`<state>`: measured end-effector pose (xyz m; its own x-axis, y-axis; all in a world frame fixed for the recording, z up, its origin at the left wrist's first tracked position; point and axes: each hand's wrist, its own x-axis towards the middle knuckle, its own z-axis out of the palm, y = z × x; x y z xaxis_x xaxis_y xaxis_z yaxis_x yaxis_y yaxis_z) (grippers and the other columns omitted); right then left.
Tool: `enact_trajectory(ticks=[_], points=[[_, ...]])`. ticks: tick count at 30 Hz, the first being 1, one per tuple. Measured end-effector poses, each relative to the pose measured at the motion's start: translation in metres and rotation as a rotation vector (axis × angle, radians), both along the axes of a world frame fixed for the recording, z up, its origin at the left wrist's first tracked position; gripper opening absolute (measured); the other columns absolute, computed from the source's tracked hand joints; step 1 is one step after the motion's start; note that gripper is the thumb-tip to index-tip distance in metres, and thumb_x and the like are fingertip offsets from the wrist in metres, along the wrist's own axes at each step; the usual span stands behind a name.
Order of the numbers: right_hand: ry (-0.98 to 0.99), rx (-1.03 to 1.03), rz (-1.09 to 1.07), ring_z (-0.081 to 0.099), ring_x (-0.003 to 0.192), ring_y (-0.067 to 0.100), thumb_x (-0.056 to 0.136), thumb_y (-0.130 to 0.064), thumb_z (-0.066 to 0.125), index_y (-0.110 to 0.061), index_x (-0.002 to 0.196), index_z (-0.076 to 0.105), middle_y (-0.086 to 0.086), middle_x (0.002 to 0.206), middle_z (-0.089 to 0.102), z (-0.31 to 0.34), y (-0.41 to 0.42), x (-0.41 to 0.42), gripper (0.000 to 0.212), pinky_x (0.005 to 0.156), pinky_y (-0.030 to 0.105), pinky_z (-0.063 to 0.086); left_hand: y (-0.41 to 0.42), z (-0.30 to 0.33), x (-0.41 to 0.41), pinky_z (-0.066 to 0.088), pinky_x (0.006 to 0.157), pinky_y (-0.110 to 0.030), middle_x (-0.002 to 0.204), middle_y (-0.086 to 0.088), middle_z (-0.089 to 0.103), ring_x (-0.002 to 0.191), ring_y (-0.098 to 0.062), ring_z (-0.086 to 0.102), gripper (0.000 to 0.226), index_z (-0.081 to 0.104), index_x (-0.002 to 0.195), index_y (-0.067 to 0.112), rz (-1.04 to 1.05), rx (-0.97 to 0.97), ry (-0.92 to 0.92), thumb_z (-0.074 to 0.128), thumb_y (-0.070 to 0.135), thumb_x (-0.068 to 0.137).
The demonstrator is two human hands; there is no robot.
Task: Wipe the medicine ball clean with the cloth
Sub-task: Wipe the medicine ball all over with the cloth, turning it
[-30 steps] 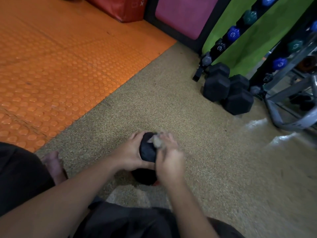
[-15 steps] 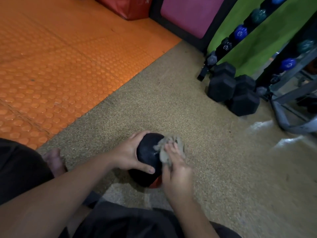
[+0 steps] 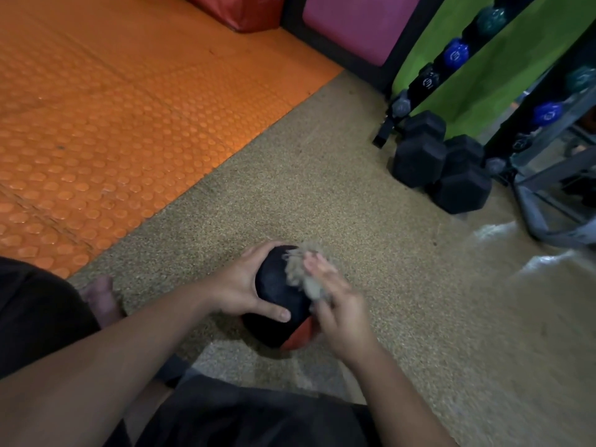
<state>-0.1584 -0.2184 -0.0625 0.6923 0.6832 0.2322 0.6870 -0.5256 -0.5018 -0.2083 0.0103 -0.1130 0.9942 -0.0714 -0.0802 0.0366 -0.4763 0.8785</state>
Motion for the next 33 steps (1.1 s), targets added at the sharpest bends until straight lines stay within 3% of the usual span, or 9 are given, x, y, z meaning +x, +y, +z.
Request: enact_trajectory(ticks=[3, 4, 6, 8, 11, 16, 21, 28, 33], points=[[0.285, 0.223, -0.479, 0.059, 0.061, -0.003, 0.094, -0.069, 0.051, -0.029, 0.069, 0.062, -0.02, 0.063, 0.063, -0.004, -0.005, 0.02, 0.049, 0.065, 0.034, 0.047, -0.01, 0.002, 0.002, 0.032, 0.123, -0.044, 0.164, 0.022, 0.015, 0.151, -0.011, 0.026, 0.129, 0.015, 0.151, 0.06, -0.022, 0.069, -0.031, 0.092, 0.079, 0.048], [0.269, 0.244, -0.507, 0.06, 0.063, -0.003, 0.092, -0.075, 0.045, -0.032, 0.07, 0.061, -0.021, 0.064, 0.063, -0.004, -0.001, 0.011, 0.051, 0.064, 0.033, 0.048, -0.01, 0.001, 0.003, 0.031, 0.124, -0.044, 0.164, 0.024, 0.014, 0.151, -0.011, 0.025, 0.134, 0.015, 0.154, 0.056, -0.029, 0.069, -0.033, 0.092, 0.08, 0.047], [0.133, 0.197, -0.298, 0.062, 0.124, 0.007, 0.103, -0.06, 0.044, -0.047, 0.111, 0.067, -0.018, 0.122, 0.072, -0.006, 0.007, -0.022, 0.028, 0.105, 0.035, 0.051, -0.007, -0.001, 0.001, 0.033, 0.124, -0.043, 0.161, 0.023, 0.019, 0.149, -0.009, 0.028, 0.132, 0.014, 0.154, 0.058, -0.044, 0.013, -0.015, 0.093, 0.076, 0.049], [-0.07, 0.016, 0.037, 0.027, 0.155, 0.009, 0.105, -0.036, 0.049, -0.042, 0.143, 0.055, -0.012, 0.157, 0.047, -0.004, 0.012, -0.043, 0.039, 0.128, 0.034, 0.018, -0.005, -0.005, 0.004, 0.034, 0.124, -0.044, 0.159, 0.012, 0.03, 0.147, -0.012, 0.034, 0.116, 0.016, 0.146, 0.068, -0.017, -0.03, -0.05, 0.089, 0.071, 0.056], [-0.112, -0.011, 0.101, 0.024, 0.154, 0.005, 0.103, -0.034, 0.048, -0.034, 0.147, 0.056, -0.023, 0.156, 0.044, -0.009, 0.012, -0.021, 0.044, 0.128, 0.041, 0.017, -0.006, -0.007, 0.009, 0.034, 0.124, -0.045, 0.16, 0.006, 0.034, 0.148, -0.017, 0.035, 0.127, 0.021, 0.156, 0.053, 0.016, -0.036, -0.033, 0.084, 0.078, 0.049], [0.338, 0.213, -0.332, 0.011, 0.155, -0.002, 0.097, -0.067, 0.045, -0.054, 0.128, 0.066, -0.029, 0.164, 0.024, -0.008, 0.027, 0.012, 0.039, 0.126, 0.054, 0.024, -0.011, -0.005, 0.005, 0.03, 0.123, -0.034, 0.162, 0.021, 0.019, 0.148, -0.005, 0.026, 0.147, 0.014, 0.163, 0.039, 0.008, 0.054, -0.039, 0.08, 0.092, 0.043], [-0.004, -0.263, -0.064, -0.019, 0.156, 0.013, 0.098, -0.067, 0.032, -0.077, 0.142, 0.02, -0.027, 0.169, -0.012, 0.006, 0.016, -0.046, 0.047, 0.125, 0.041, -0.007, -0.003, -0.006, 0.003, 0.028, 0.123, -0.024, 0.159, 0.02, 0.023, 0.148, -0.004, 0.028, 0.129, 0.016, 0.153, 0.051, -0.07, -0.005, -0.068, 0.083, 0.085, 0.048], [0.572, 0.129, -0.489, 0.05, 0.138, 0.012, 0.091, -0.06, 0.062, -0.044, 0.149, 0.049, -0.014, 0.151, 0.054, 0.01, 0.039, 0.035, 0.062, 0.117, 0.039, 0.038, -0.015, -0.002, 0.009, 0.021, 0.128, -0.036, 0.168, 0.018, 0.011, 0.155, -0.007, 0.014, 0.15, 0.013, 0.165, 0.033, -0.035, 0.1, -0.03, 0.08, 0.092, 0.044], [0.048, -0.145, -0.42, 0.014, 0.157, 0.012, 0.097, -0.056, 0.031, -0.037, 0.16, 0.031, -0.014, 0.168, 0.023, 0.004, 0.044, -0.028, 0.066, 0.128, 0.037, 0.015, -0.01, -0.006, 0.003, 0.016, 0.127, -0.026, 0.165, 0.018, 0.012, 0.155, -0.006, 0.014, 0.139, 0.01, 0.158, 0.044, -0.059, 0.019, -0.045, 0.079, 0.089, 0.047]])
